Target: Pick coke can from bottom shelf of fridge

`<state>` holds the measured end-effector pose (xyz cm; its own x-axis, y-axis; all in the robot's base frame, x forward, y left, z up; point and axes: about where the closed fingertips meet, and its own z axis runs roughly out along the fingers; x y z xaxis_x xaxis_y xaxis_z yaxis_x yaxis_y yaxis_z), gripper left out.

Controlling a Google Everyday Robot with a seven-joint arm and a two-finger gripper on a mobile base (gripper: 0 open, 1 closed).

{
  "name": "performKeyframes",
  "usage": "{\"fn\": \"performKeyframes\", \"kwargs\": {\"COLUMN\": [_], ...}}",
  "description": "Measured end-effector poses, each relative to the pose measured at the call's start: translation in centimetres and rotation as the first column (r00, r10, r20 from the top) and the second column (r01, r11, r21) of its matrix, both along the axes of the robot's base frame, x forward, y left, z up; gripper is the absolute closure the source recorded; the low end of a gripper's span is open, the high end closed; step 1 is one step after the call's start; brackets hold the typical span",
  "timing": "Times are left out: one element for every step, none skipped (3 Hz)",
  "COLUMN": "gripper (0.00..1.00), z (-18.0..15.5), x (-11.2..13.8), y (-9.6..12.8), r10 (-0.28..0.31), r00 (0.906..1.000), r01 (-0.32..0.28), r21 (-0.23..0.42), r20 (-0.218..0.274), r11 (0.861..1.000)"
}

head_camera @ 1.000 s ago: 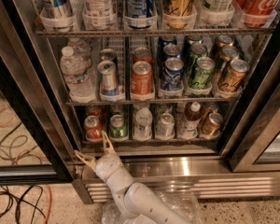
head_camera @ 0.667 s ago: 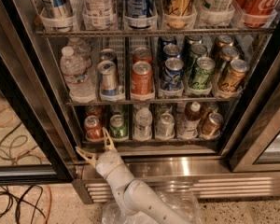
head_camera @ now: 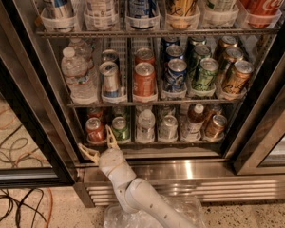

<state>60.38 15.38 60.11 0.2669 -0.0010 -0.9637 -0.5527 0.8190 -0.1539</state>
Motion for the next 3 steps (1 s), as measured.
{"fn": "performKeyframes", "kwargs": {"gripper": [0.26, 0.27, 0.27], "z": [-0.1, -0.3, -0.4], "x": [1.5, 2.2, 3.0], "y": [1.0, 1.1, 0.7], "r10": [0.029, 0.023, -0.006], "r00": [0.9996, 0.9997, 1.0000], "r01": [-0.029, -0.024, 0.006], "r21": [-0.022, -0.025, -0.017], "r20": [-0.001, -0.004, -0.004], "r11": [0.999, 0.999, 1.000]}}
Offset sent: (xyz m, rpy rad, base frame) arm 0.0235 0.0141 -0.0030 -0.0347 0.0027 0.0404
